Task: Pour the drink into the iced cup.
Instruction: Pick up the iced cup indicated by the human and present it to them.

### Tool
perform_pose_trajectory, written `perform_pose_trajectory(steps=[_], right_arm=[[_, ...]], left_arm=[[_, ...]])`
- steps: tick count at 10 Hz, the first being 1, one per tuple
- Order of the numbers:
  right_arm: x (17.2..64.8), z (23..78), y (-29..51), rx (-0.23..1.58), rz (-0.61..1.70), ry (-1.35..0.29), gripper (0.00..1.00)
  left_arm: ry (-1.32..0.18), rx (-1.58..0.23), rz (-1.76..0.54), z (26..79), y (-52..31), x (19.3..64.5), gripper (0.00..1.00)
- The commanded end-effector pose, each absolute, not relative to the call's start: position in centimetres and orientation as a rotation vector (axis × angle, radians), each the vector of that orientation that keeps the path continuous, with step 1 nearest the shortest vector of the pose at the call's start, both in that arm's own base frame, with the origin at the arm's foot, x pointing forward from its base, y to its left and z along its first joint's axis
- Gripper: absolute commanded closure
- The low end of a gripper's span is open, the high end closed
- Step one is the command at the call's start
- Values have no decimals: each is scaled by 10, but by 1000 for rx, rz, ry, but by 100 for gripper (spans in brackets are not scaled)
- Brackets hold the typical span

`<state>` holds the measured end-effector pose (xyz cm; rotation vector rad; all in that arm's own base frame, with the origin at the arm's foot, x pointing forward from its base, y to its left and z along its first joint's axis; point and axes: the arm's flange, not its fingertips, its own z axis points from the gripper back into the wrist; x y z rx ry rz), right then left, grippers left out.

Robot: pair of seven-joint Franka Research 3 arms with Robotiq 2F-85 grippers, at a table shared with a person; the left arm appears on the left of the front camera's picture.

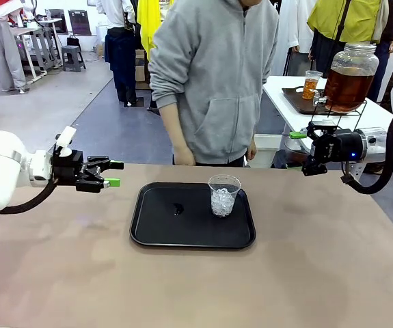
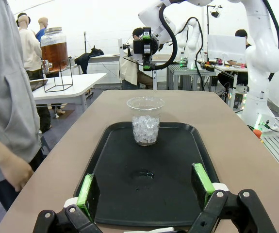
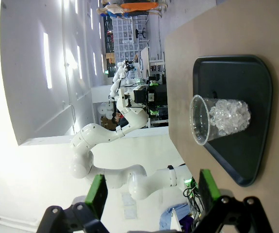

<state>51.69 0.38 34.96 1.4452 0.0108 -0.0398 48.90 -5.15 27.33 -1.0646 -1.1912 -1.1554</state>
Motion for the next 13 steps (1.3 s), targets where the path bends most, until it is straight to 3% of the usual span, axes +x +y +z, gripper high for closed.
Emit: perform_pose_trajectory(steps=[1, 13], right_arm=[[517, 351, 4, 1440, -42, 5, 0], [517, 351, 4, 1440, -42, 5, 0]], left_arm=[[-1189, -1065, -1155, 275, -52, 490, 0], [-1189, -1065, -1155, 275, -52, 490, 0]])
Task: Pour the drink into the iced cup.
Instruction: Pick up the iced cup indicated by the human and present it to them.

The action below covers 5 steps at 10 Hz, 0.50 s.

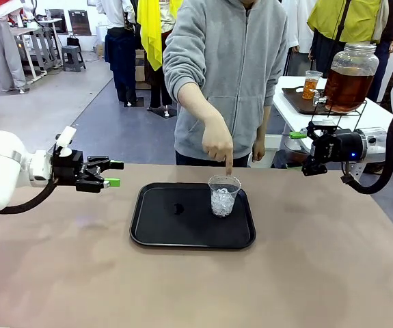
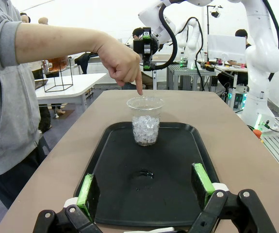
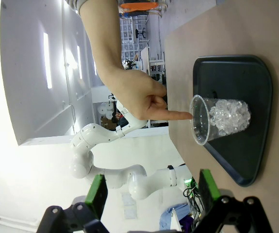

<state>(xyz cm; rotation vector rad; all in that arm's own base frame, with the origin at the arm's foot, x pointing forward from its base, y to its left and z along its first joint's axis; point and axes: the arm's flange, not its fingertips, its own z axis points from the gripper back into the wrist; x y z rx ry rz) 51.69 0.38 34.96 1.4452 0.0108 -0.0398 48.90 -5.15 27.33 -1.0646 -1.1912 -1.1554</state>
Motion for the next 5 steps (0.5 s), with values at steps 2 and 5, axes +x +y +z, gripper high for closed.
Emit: perform_pose_trajectory(steps=[2, 5], right_arm=[[517, 351, 4, 1440, -42, 5, 0], [517, 351, 4, 1440, -42, 5, 0]], left_arm=[[-1189, -1065, -1155, 275, -52, 490, 0], [-1189, -1065, -1155, 275, -52, 490, 0]])
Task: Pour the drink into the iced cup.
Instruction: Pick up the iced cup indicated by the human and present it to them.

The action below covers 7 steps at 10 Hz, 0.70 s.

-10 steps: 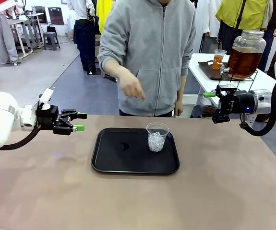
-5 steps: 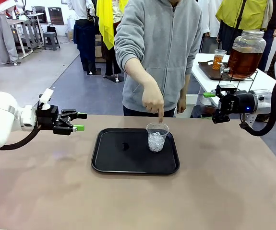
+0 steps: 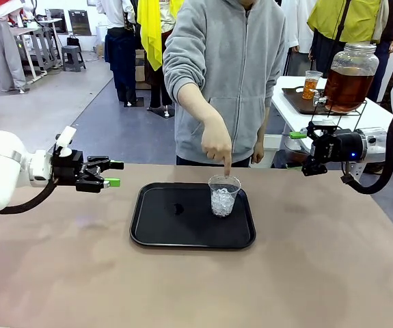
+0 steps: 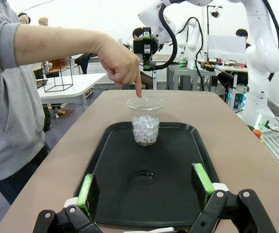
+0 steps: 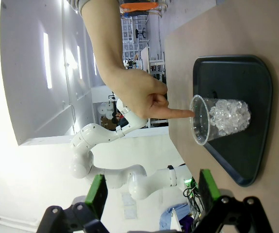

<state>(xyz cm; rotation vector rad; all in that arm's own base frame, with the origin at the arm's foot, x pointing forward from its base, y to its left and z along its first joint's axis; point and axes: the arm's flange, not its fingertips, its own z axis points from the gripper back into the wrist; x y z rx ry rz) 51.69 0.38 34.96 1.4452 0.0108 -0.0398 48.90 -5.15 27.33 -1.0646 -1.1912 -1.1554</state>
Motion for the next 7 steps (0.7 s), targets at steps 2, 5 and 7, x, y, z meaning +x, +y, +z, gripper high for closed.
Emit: perform_pose_trajectory(steps=[2, 5, 7], right_arm=[[517, 351, 4, 1440, -42, 5, 0], [509, 367, 11, 1453, 173, -204, 0], [506, 368, 18, 1381, 332, -398, 0]], left_arm=[[-1189, -1065, -1155, 275, -52, 490, 0], [-1189, -1065, -1155, 275, -52, 490, 0], [-1189, -1065, -1155, 275, -52, 490, 0]])
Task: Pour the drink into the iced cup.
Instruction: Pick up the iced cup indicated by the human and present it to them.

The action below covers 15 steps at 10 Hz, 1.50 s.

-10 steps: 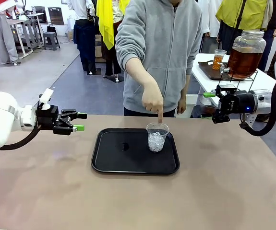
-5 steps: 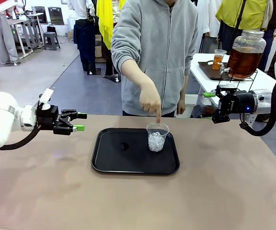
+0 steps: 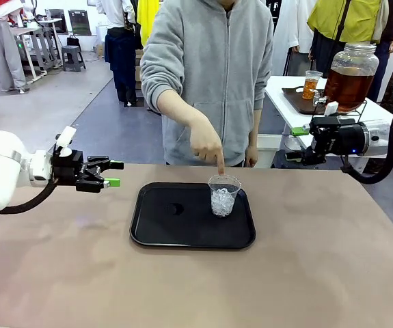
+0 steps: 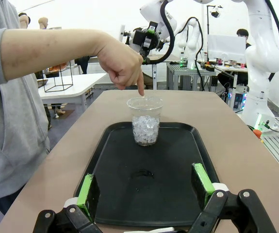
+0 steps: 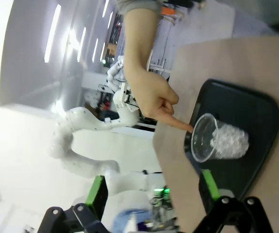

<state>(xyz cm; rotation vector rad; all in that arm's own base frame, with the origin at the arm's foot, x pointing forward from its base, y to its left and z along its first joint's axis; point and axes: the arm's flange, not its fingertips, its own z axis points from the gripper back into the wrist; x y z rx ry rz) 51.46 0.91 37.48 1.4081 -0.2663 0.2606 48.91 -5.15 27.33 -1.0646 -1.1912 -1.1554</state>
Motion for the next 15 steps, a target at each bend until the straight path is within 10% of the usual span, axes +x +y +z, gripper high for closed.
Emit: perform_pose_trajectory(steps=[1, 4, 11, 15], right_arm=[[507, 370, 23, 1352, 458, -500, 0], [510, 376, 34, 1277, 646, -746, 0], [515, 379, 28, 1291, 656, -704, 0], [552, 331, 45, 1096, 1018, -1069, 0]], left_arm=[[-1189, -1065, -1155, 275, -52, 490, 0], [-1189, -1065, -1155, 275, -52, 490, 0], [-1189, -1065, -1155, 275, -52, 490, 0], [-1189, -1065, -1155, 275, -52, 490, 0]])
